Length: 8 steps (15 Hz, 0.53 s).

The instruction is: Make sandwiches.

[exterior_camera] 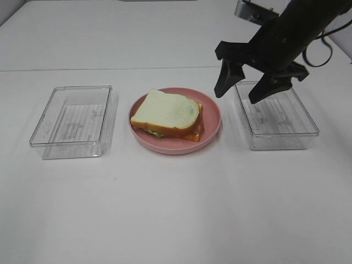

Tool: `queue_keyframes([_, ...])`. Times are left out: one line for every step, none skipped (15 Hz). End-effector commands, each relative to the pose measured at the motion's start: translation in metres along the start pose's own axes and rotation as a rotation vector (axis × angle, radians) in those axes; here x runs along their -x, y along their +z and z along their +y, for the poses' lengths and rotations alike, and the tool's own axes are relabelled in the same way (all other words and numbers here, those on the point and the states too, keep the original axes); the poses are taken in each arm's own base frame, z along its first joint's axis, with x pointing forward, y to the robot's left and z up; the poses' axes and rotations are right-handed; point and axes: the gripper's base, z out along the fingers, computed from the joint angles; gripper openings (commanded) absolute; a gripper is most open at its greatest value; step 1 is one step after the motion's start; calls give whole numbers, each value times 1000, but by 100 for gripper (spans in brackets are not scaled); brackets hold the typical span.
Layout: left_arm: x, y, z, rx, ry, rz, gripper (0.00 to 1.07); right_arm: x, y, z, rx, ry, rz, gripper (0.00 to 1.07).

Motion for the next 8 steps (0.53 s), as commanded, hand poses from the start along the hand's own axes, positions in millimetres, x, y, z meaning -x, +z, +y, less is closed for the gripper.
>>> queue_keyframes([-1,-3,0,-2,1,-30,83,-14,-43,7,-70,-91,0,71])
queue_keyframes([-1,-3,0,-2,1,-30,83,-15,-49,8,-72,-98,-5,71])
queue_keyframes([-1,-3,0,-2,1,-30,83,-23,-72,13,-87,-128,-27,71])
queue_keyframes([-1,-3,0,-2,1,-30,83,-31,-92,19,-90,-148,-57,71])
queue_keyframes([-1,-3,0,-2,1,-30,83,-41,-107,22,-90,-161,-92,71])
queue_keyframes([-1,-3,0,-2,1,-30,83,-70,-130,23,-113,-186,-134,71])
queue_keyframes([-1,-3,0,-2,1,-30,83,-87,-136,21,-127,-195,-143,71])
queue_keyframes([-1,-3,0,-2,1,-30,83,-97,-139,19,-135,-199,-145,71])
